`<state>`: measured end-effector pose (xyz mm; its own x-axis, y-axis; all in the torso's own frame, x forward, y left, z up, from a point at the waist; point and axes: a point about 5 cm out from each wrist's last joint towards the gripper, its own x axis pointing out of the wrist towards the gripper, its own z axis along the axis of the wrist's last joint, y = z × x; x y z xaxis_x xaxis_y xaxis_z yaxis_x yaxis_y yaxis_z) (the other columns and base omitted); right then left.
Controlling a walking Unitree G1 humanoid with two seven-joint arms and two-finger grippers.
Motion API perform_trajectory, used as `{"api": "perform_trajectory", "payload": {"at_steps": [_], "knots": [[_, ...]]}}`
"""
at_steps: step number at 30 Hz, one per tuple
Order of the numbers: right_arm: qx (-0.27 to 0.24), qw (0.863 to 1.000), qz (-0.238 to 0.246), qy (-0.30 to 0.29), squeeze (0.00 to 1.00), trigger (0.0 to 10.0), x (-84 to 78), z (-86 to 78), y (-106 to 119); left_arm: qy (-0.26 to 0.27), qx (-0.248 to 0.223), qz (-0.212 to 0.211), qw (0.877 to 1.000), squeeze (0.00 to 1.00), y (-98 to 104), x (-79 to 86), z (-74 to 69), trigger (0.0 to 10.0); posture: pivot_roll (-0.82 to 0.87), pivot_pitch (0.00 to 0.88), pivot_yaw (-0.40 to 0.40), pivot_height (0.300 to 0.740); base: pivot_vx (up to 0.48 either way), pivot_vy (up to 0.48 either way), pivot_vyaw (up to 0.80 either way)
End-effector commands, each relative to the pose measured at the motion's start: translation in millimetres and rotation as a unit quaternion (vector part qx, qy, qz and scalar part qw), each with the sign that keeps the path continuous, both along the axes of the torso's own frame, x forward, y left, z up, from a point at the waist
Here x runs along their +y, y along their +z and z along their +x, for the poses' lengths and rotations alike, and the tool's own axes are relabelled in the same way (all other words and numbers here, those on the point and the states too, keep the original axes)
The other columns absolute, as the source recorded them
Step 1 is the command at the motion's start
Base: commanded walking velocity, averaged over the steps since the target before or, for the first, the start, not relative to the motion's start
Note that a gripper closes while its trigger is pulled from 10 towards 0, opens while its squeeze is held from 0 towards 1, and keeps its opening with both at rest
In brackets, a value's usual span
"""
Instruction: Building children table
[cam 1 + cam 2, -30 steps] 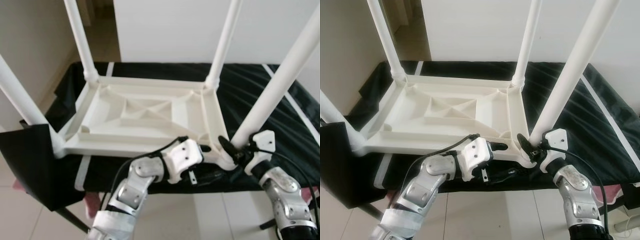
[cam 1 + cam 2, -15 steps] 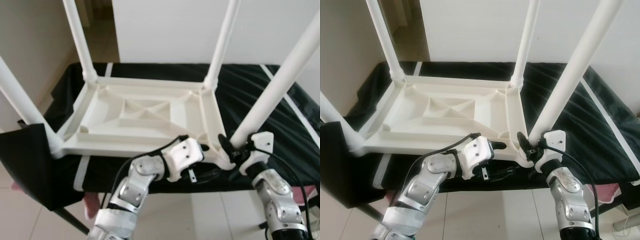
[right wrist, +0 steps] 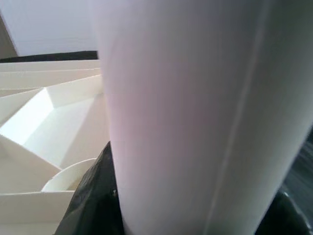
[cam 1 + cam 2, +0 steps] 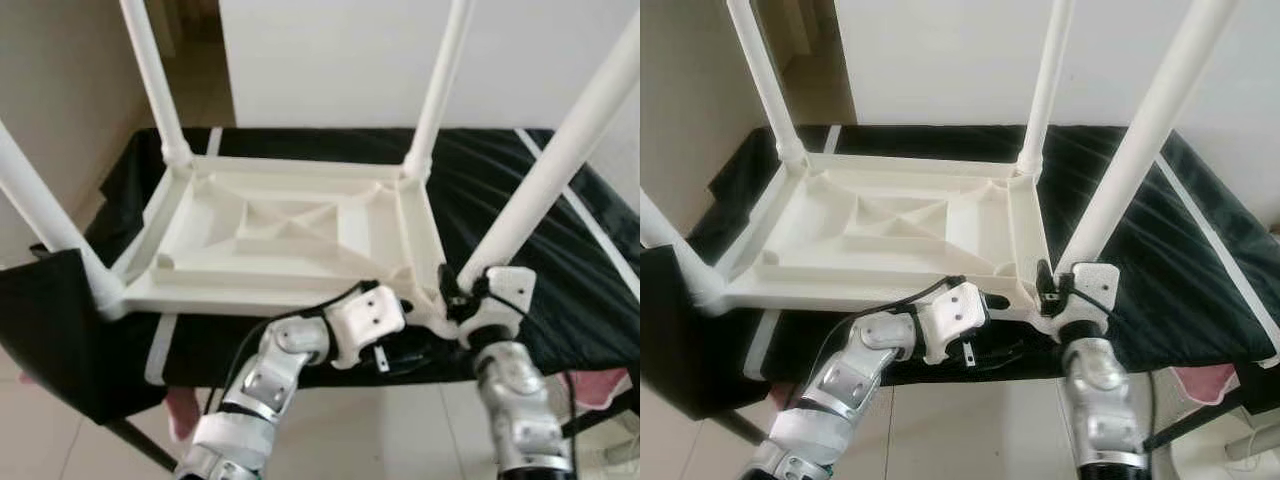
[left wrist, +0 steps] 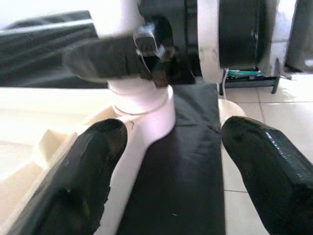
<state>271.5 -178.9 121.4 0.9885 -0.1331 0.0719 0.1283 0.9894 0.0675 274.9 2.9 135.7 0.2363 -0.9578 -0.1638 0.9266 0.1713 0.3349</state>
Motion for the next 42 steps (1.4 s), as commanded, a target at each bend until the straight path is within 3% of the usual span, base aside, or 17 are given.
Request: {"api": "perform_trajectory", "payload": {"at_steps": [1, 2, 6, 7, 17, 24, 27, 28, 29, 30, 31, 42], "knots": [[0.046, 0.998, 0.009, -0.031, 0.0, 10.0, -2.8, -4.1, -17, 0.125, -0.032, -0.029, 0.991, 0.0, 1, 5.3, 13.3, 10.0, -0.11, 0.003, -0.001, 0.74, 0.0, 0.0, 0.0], [0.046, 0.998, 0.009, -0.031, 0.0, 10.0, -2.8, -4.1, -17, 0.125, -0.032, -0.029, 0.991, 0.0, 1, 5.3, 13.3, 10.0, -0.11, 0.003, -0.001, 0.74, 0.0, 0.0, 0.0], [0.11, 0.982, 0.031, -0.153, 0.0, 10.0, 0.8, -10.1, -33, 0.113, -0.037, -0.045, 0.992, 0.0, 1, 6.0, 11.5, 10.0, -0.1, 0.003, -0.004, 0.74, 0.0, 0.0, 0.0], [0.116, 0.981, 0.039, -0.152, 0.0, 10.0, 7.8, -9.4, -37, 0.116, -0.041, -0.046, 0.991, 0.0, 2, 6.7, 12.4, 10.0, -0.1, 0.002, -0.008, 0.74, 0.0, 0.0, 0.0], [0.098, 0.983, 0.045, -0.152, 0.0, 10.0, 8.9, -6.7, -30, 0.105, -0.038, -0.053, 0.992, 0.0, 3, 6.4, 12.6, 10.0, -0.09, 0.0, -0.01, 0.74, 0.0, 0.0, 0.0], [0.065, 0.991, 0.045, -0.103, 0.0, 10.0, 21.3, -3.7, -22, 0.096, -0.031, -0.059, 0.993, 0.0, 3, 7.8, 12.8, 10.0, -0.08, 0.0, -0.012, 0.74, 0.0, 0.0, 0.0], [0.063, 0.992, 0.043, -0.099, 0.04, 10.0, 22.8, -3.1, -21, 0.095, -0.028, -0.061, 0.993, 0.0, 4, 7.9, 13.3, 10.0, -0.07, 0.0, -0.01, 0.74, 0.0, 0.0, 0.0], [0.059, 0.993, 0.044, -0.093, 0.13, 10.0, 23.9, -2.6, -20, 0.094, -0.029, -0.06, 0.993, 0.0, 4, 8.1, 13.6, 10.0, -0.07, 0.0, -0.009, 0.74, 0.0, 0.0, 0.0], [0.059, 0.993, 0.044, -0.093, 0.13, 10.0, 23.9, -2.6, -20, 0.094, -0.029, -0.06, 0.993, 0.0, 4, 8.1, 13.6, 10.0, -0.07, 0.0, -0.009, 0.74, 0.0, 0.0, 0.0], [0.057, 0.993, 0.046, -0.092, 0.49, 10.0, 24.2, -2.3, -20, 0.087, -0.023, -0.057, 0.994, 0.0, 3, 9.2, 13.1, 10.0, -0.07, 0.0, -0.008, 0.74, 0.0, 0.0, 0.0], [0.05, 0.994, 0.051, -0.088, 1.0, 10.0, 24.5, -2.4, -19, 0.083, -0.017, -0.056, 0.995, 0.0, 2, 10.3, 12.6, 10.0, -0.07, 0.0, -0.008, 0.74, 0.0, 0.0, 0.0], [0.029, 0.996, 0.039, -0.074, 1.0, 10.0, 17.2, -0.5, -14, 0.069, -0.004, -0.05, 0.996, 0.0, -2, 13.9, 8.7, 10.0, -0.07, 0.0, -0.004, 0.74, 0.0, 0.0, 0.0]]}}
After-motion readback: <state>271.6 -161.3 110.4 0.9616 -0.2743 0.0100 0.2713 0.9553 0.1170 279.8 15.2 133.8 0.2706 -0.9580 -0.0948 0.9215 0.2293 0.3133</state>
